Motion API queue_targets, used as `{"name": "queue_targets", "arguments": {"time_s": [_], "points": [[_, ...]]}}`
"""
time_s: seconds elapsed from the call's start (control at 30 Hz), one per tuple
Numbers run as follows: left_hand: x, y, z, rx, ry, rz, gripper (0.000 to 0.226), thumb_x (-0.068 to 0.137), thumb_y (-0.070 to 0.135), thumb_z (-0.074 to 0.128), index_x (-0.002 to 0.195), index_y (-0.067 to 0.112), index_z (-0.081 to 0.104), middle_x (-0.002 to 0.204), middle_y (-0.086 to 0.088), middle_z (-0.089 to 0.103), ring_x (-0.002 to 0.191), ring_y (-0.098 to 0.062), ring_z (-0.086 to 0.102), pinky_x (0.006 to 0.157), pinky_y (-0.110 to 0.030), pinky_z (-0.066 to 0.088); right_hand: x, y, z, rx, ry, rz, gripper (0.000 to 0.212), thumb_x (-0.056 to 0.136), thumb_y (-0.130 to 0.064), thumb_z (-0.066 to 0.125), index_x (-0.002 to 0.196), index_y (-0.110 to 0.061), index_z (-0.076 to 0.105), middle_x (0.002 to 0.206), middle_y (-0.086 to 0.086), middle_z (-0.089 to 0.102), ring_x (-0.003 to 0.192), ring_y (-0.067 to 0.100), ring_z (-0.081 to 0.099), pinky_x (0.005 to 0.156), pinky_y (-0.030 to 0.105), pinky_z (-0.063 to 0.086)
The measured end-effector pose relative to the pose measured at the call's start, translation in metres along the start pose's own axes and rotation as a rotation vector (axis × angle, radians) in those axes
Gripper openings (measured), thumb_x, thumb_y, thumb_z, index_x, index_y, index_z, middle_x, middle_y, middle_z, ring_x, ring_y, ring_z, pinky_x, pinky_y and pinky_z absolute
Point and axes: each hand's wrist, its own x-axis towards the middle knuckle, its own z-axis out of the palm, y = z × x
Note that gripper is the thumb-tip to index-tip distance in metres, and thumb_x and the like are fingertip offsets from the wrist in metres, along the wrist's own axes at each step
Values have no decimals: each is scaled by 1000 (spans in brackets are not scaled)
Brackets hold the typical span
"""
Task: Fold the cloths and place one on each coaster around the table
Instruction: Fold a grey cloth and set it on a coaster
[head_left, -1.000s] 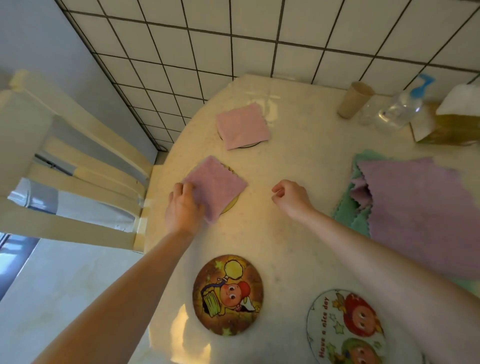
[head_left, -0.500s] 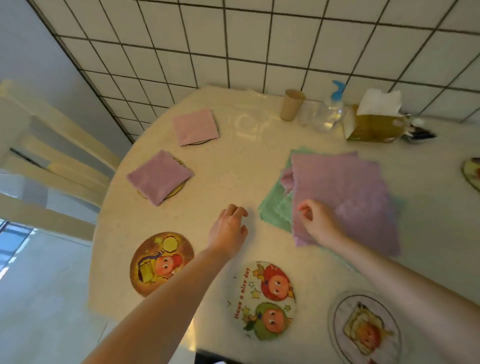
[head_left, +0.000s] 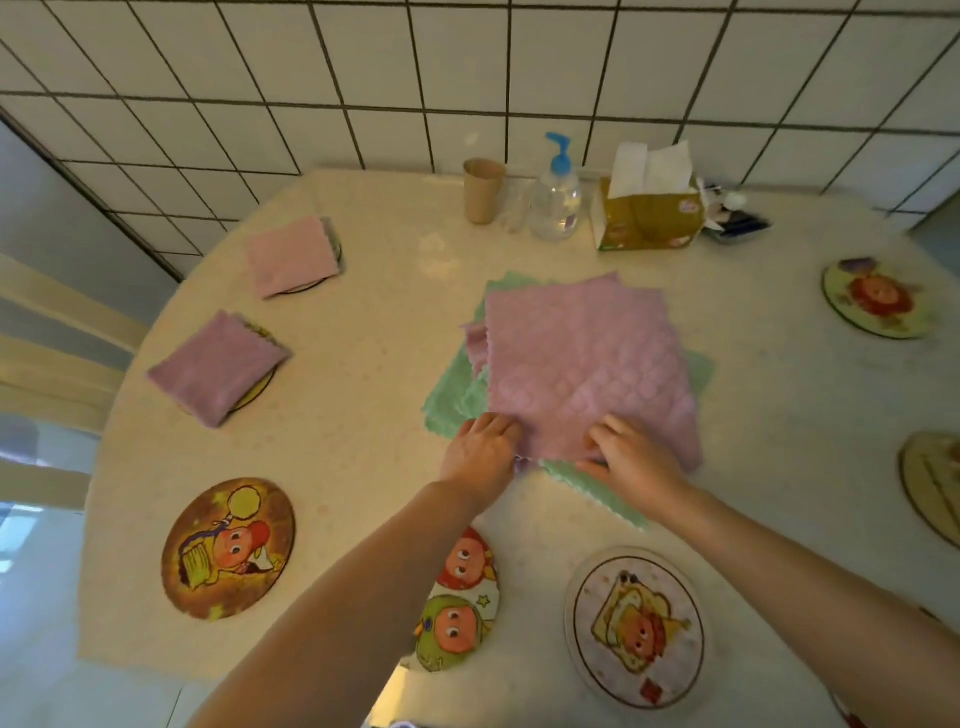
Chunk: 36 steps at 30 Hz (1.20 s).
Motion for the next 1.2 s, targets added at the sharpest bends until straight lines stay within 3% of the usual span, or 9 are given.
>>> {"name": "queue_targets", "arguments": {"time_s": [0.1,0.3,0.5,0.6,0.7,0.83,0.97,1.07,1.2], "points": [[7,-5,2,9,14,-26,47,84,26,62,129,17,55,136,0,52,129,-23,42,105,-33,30,8,-4,1,26,24,44,39,83,-56,56,92,-18,57,102,-1,53,103,20,48,76,33,43],[20,-17,-14,-85,-97,-53,18,89,20,60,103,12,69,112,-8,65,110,-28,54,92,-37,45,19,-10,4,-75,-3,-18,49,81,-64,52,102,-21,56,108,-1,52,105,20,45,81,31,42],[30,-18,-26,-93,-189,-92,20,90,18,50,89,8,67,92,-12,65,92,-29,56,79,-40,50,23,-17,6,-132,87,-5,51,84,-62,47,100,-15,61,104,6,59,100,27,52,78,37,44],[32,-12,-32,-224,-63,-120,19,94,18,47,98,8,62,89,-12,62,81,-29,57,72,-36,48,24,-20,5,-165,80,13,35,85,-41,61,105,-13,60,105,7,61,98,28,56,75,38,48],[36,-4,-43,-356,41,-111,17,99,17,42,93,6,53,80,-12,60,65,-24,50,62,-37,41,24,-10,-4,-194,128,49,33,65,-16,80,92,-11,61,89,8,62,80,30,61,60,38,52],[35,-2,-58,-331,184,-99,20,101,20,38,92,6,49,79,-10,55,68,-25,48,62,-37,37,39,34,-30,-164,97,246,24,87,-13,53,110,-15,59,113,6,60,105,30,56,82,35,47],[32,-18,-73,-479,368,-259,16,101,16,39,98,8,53,90,-3,52,80,-26,52,68,-32,41,60,46,-83,-17,203,411,31,89,-6,49,114,-17,64,112,11,66,102,30,62,79,33,50],[34,-36,-94,-836,517,-426,16,101,16,39,91,8,49,86,-4,51,86,-30,56,69,-38,56,70,27,-126,72,345,301,36,89,-2,50,119,-19,62,112,10,66,100,30,62,77,34,50],[23,-48,-149,-1140,795,-448,25,99,8,40,75,13,44,76,-2,44,80,-17,52,80,-34,56,75,-18,-166,232,516,62,38,86,2,51,117,-15,63,105,8,68,95,26,64,81,41,54]]}}
